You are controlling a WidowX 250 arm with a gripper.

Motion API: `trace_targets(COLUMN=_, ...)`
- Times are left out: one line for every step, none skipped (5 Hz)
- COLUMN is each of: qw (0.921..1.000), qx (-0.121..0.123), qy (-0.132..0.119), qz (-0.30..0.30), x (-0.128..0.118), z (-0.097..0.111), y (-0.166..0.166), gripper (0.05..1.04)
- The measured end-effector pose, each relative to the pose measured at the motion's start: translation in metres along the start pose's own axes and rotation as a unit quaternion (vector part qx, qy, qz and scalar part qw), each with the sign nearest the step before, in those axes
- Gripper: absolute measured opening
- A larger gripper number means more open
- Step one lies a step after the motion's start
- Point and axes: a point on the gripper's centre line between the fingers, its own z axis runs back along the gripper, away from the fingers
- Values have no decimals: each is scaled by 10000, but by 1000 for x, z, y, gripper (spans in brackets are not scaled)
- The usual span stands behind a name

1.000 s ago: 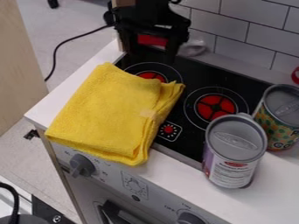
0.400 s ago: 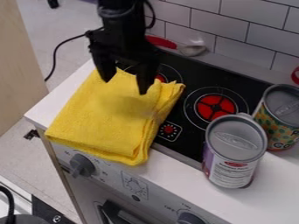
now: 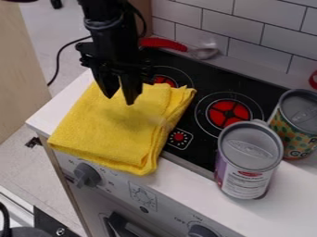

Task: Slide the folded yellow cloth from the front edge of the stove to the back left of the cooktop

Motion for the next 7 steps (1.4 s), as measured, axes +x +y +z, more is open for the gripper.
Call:
trace_targets(qw=9999, qx=-73, qy=47, qz=-122, x=-4, z=-14, y=4, gripper=178)
trace_targets(qw=9991, qx=-276, qy=312, qz=-95, x=-6, z=-25, y=3, gripper=59)
trace_targets(qw=9985, qx=-305, qy=446, qz=-97, x=-1, z=-37, y=5, gripper=52)
trace_targets(qw=9983, qx=-299, qy=486, qz=-146, x=7, z=-45, y=7, gripper=52)
trace_targets(qw=9981, qx=-313, qy=472, qz=-226, x=14, z=-48, y=4, gripper=52)
trace_targets(qw=9985, qx=-320, qy=313, qz=-302, x=25, z=-50, y=-2, gripper=52)
trace_targets(qw=9989, qx=-209, qy=230, qz=-355, x=44, z=-51, y=-6, gripper=52)
